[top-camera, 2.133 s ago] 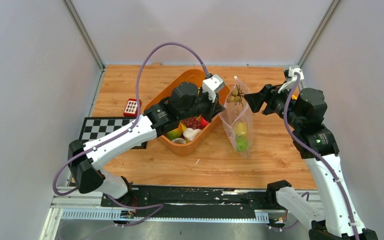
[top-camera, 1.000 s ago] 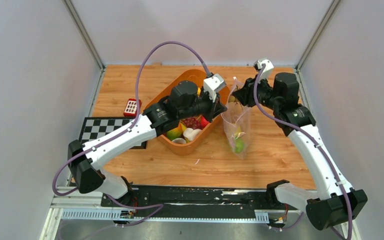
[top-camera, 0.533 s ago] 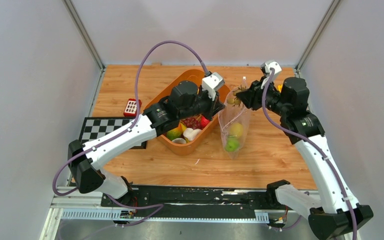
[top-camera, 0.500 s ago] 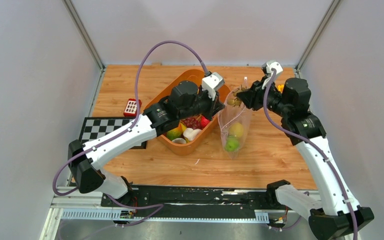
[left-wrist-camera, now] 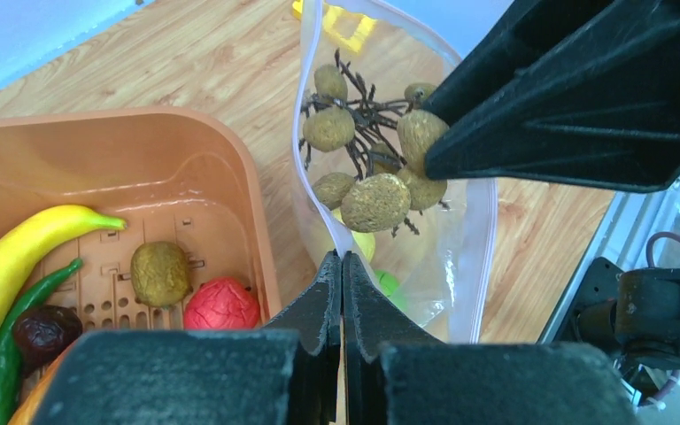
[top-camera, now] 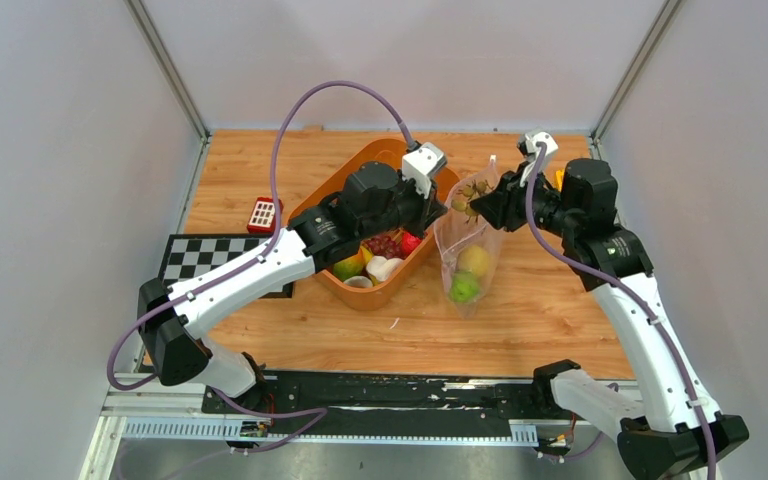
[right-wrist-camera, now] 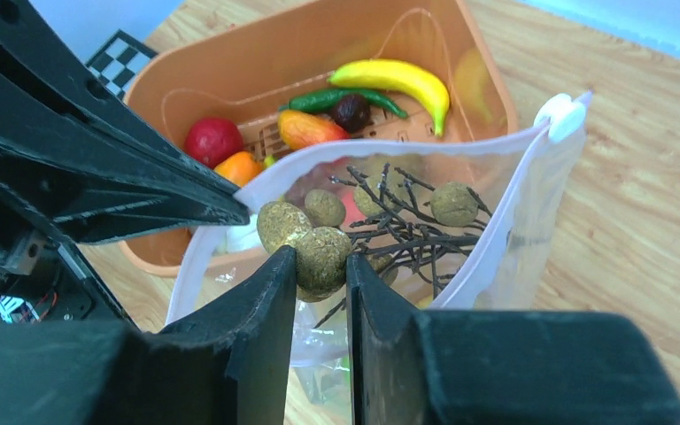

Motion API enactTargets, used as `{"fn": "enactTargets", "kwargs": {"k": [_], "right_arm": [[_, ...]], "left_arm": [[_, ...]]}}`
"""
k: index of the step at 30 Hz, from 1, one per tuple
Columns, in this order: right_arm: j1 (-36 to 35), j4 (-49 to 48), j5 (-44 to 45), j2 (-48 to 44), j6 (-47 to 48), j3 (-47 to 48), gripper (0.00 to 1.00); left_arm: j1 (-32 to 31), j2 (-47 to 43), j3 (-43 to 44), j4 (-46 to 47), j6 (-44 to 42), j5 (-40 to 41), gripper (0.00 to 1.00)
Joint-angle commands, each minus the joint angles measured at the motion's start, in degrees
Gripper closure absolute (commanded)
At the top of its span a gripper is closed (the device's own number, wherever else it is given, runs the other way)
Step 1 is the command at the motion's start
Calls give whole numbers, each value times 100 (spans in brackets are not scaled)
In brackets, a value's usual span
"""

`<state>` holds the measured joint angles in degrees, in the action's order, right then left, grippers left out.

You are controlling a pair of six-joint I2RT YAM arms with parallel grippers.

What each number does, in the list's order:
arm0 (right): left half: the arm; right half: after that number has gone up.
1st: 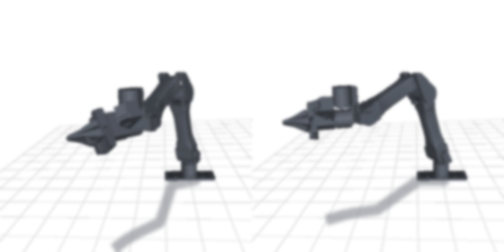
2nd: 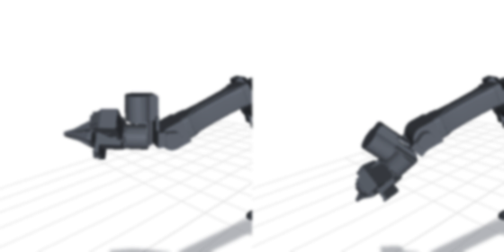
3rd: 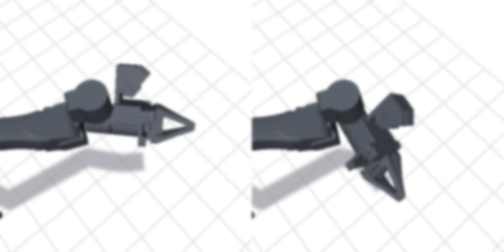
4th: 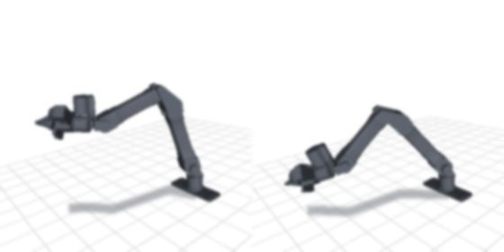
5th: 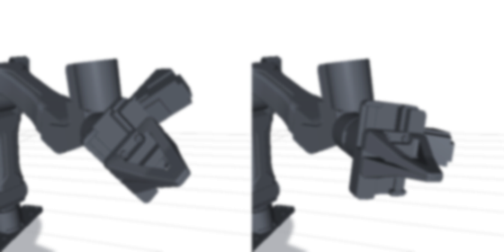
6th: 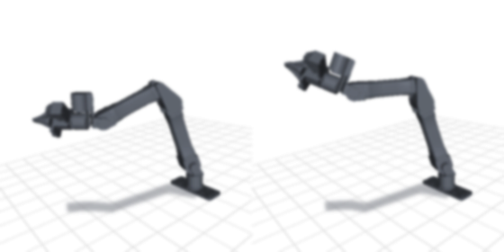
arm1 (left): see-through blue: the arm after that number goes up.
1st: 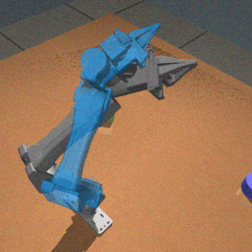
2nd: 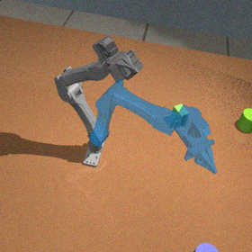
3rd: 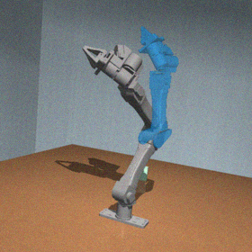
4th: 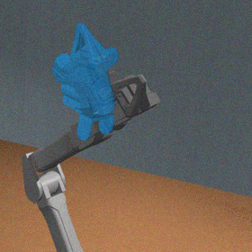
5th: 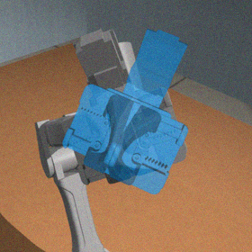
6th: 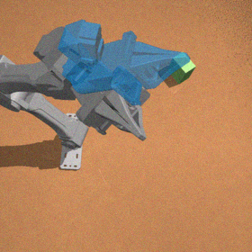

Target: Place the food in the zip-top bag and seal the zipper

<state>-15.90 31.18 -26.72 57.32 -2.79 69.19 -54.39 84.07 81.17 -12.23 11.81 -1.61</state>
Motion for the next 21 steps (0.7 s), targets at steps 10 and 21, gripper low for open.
{"fn": "enactTargets", "kwargs": {"k": [10,21], "right_arm": [[-61,403,346,621,257,376,61],[-59,178,847,-852,-302,406,39]], "left_arm": [[-8,-125,280,405,109,-598,100],[-2,-77,332,143,111,-245,100]]}}
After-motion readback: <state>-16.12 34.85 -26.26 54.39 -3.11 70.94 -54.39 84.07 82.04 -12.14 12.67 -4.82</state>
